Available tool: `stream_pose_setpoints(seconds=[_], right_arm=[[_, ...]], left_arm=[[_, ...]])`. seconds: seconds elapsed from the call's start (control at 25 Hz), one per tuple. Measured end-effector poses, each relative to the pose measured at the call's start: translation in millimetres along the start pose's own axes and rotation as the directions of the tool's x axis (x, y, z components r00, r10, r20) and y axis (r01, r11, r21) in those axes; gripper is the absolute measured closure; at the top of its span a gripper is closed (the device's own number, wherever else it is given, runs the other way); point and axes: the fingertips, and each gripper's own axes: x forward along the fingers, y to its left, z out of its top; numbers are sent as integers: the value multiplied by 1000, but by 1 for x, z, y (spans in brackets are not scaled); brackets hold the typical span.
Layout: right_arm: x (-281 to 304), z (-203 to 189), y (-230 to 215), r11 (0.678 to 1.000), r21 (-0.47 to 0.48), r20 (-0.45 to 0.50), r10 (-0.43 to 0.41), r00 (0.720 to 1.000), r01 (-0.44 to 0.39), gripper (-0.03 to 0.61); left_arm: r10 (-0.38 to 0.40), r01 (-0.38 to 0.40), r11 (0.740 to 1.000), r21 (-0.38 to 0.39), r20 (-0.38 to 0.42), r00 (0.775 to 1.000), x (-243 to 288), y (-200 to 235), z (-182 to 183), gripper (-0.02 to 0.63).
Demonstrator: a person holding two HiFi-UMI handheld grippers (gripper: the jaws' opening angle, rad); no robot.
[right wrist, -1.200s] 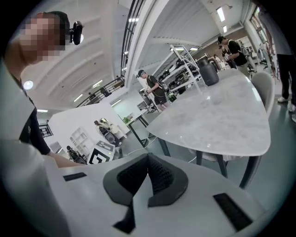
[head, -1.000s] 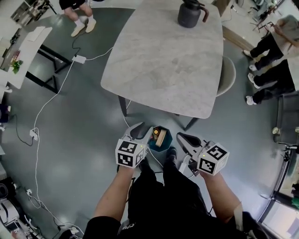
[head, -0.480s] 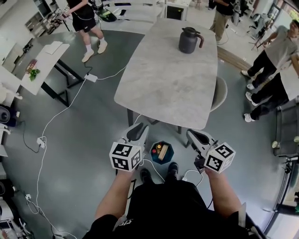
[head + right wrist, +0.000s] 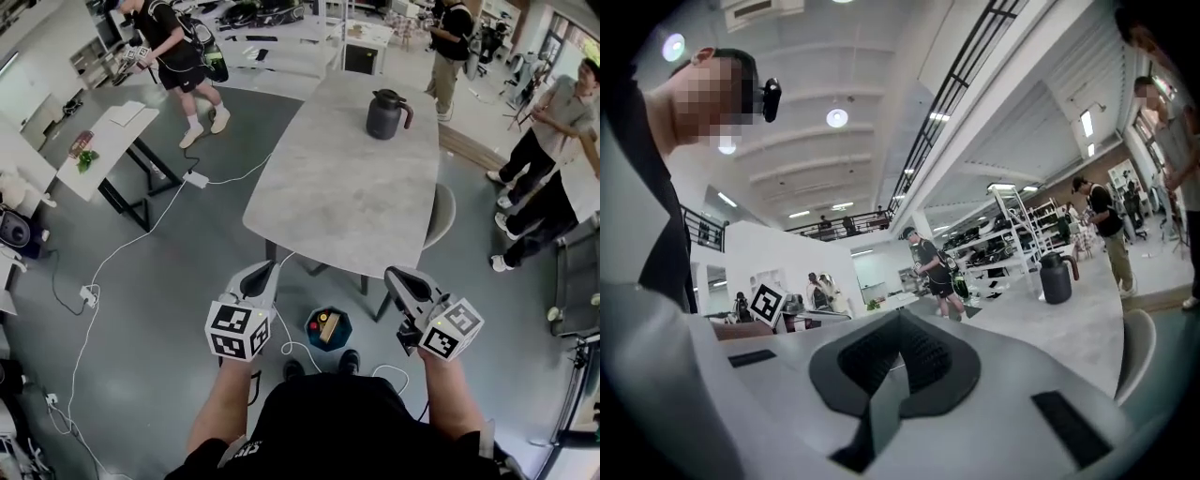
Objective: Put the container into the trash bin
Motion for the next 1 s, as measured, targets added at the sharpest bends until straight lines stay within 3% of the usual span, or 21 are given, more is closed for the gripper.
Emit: stream_pose_setpoints(seconds=[0.16,0.4,0.64,1.0], right_arm=[[9,7,8,997,-72,-24,-2,1000,0,586],[14,25,16,994,-105,11,12,1000,-11,586],[30,62,20,985,-171,66,39,997,-28,586],[31,64,30,992,-115,89,64,994,-54,586]], left_arm=[[14,-14,1000,2,26,1000,-5,6,12,603],[14,-15,999,29,57,998,-2,9,34,603],[41,-45,999,28,139,989,6,18,81,603],[43,-41,999,-14,160,986,4,13,86,603]])
